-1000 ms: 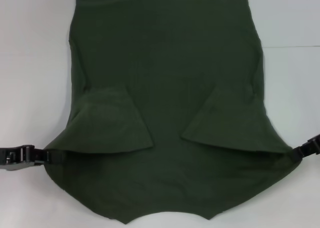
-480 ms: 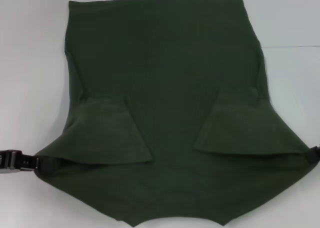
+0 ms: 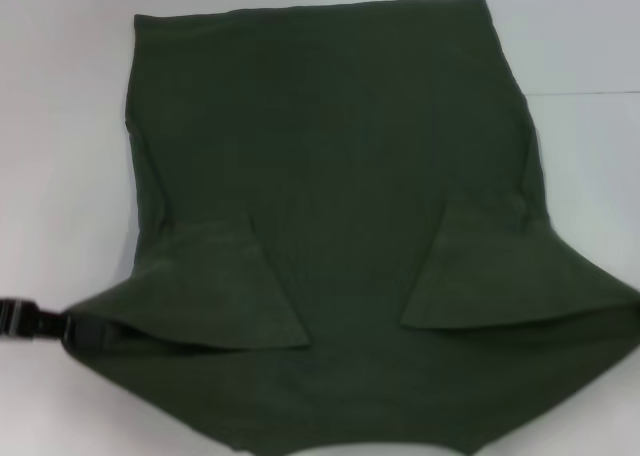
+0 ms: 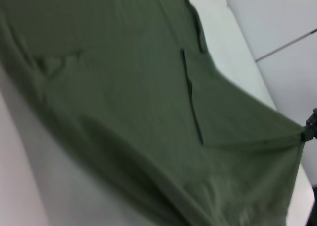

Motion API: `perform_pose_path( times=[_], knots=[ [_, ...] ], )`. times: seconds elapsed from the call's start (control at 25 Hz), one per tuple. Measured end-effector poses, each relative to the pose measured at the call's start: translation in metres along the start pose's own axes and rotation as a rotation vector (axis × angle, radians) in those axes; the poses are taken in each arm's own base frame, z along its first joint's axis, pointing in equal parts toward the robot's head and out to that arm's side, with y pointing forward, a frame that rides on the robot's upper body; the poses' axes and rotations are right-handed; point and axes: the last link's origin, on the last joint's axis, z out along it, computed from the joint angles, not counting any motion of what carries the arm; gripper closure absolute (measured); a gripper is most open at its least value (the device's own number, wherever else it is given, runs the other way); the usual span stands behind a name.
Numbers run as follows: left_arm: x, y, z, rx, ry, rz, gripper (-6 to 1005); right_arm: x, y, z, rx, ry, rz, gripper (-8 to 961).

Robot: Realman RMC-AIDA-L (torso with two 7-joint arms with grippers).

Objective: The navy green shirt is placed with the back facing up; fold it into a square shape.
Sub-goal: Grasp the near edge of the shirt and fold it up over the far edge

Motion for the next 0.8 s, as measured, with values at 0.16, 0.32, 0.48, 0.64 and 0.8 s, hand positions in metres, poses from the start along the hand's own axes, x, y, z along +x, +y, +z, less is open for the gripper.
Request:
perform_pose_path(
  times=[0.16, 0.32, 0.48, 0.64, 0.8],
  knots=[
    [0.016, -0.004, -0.003, 0.025, 0.107, -0.030, 972, -0.016, -0.008, -0.002, 0.050, -0.120, 0.019, 873],
    [0.039, -0.010, -0.003, 0.053, 0.248, -0.074, 972, -0.039, -0.017, 0.001, 0.108, -0.228, 0.066, 867],
    [0.067, -0.011, 0.004, 0.059, 0.355, -0.072, 972, -0.065, -0.023, 0.008, 0.142, -0.318, 0.116, 861],
    [0.095, -0.016, 0.017, 0.100, 0.470, -0.081, 972, -0.089, -0.029, 0.019, 0.188, -0.390, 0.144, 855],
    [0.114, -0.020, 0.032, 0.130, 0.572, -0.082, 972, -0.108, -0.036, 0.031, 0.245, -0.484, 0.174, 850]
  ],
)
